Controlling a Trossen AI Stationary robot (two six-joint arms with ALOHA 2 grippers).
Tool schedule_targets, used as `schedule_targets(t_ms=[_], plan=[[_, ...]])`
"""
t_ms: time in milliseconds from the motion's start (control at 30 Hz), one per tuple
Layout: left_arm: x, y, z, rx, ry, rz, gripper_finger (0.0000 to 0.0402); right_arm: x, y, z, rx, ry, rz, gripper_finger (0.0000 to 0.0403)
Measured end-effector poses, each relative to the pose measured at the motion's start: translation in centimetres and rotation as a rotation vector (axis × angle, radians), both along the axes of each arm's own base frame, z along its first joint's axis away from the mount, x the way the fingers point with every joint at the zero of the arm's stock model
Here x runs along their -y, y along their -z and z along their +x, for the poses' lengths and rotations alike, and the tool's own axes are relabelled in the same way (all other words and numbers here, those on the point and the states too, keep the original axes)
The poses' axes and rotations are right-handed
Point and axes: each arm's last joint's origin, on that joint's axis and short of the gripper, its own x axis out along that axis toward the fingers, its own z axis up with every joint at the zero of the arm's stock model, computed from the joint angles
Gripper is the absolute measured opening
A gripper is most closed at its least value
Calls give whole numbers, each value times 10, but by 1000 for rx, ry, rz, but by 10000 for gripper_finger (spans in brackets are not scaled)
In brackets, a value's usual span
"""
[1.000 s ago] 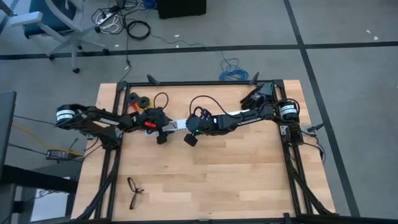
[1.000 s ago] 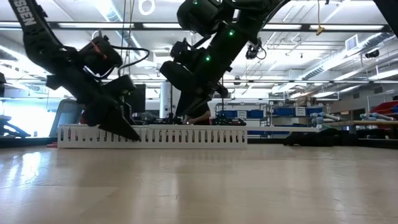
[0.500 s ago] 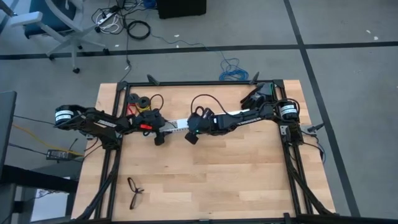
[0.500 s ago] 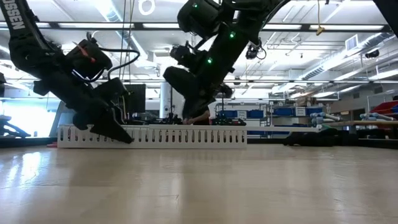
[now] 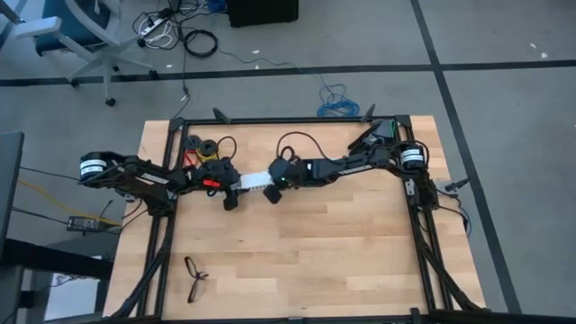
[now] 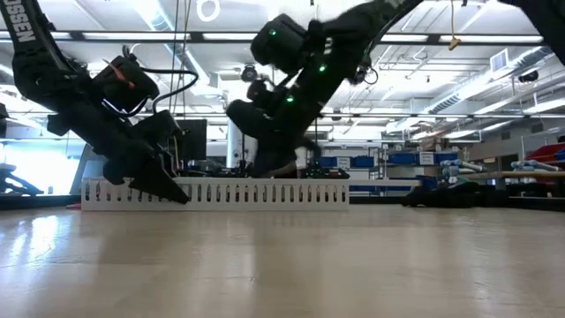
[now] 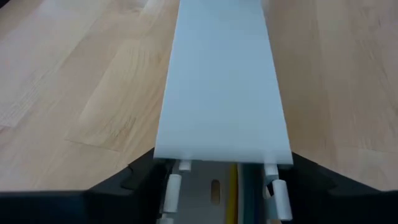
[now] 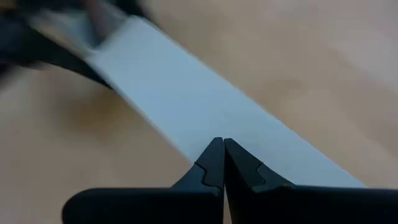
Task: Ziptie cables
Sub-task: Close the white cable duct
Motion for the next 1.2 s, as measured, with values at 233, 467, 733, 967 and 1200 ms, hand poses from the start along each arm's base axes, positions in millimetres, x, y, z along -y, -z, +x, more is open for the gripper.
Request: schedule_targets(t_ms=[233, 467, 733, 967, 1200], plan=[[-1, -2, 3, 11, -1, 3, 238, -3, 0, 10, 76, -46, -114, 0], [0, -3, 3, 25, 18, -2, 247, -23, -25, 7, 121, -87, -237, 0], [0, -3, 3, 20, 17, -11, 320, -25, -20, 5, 84, -82, -218, 0], [0, -3, 3, 19, 3, -23, 348, -29, -20, 5, 85, -89, -219, 0], [4, 0, -9, 5, -20, -50, 332, -30, -19, 4, 65, -92, -218, 0]])
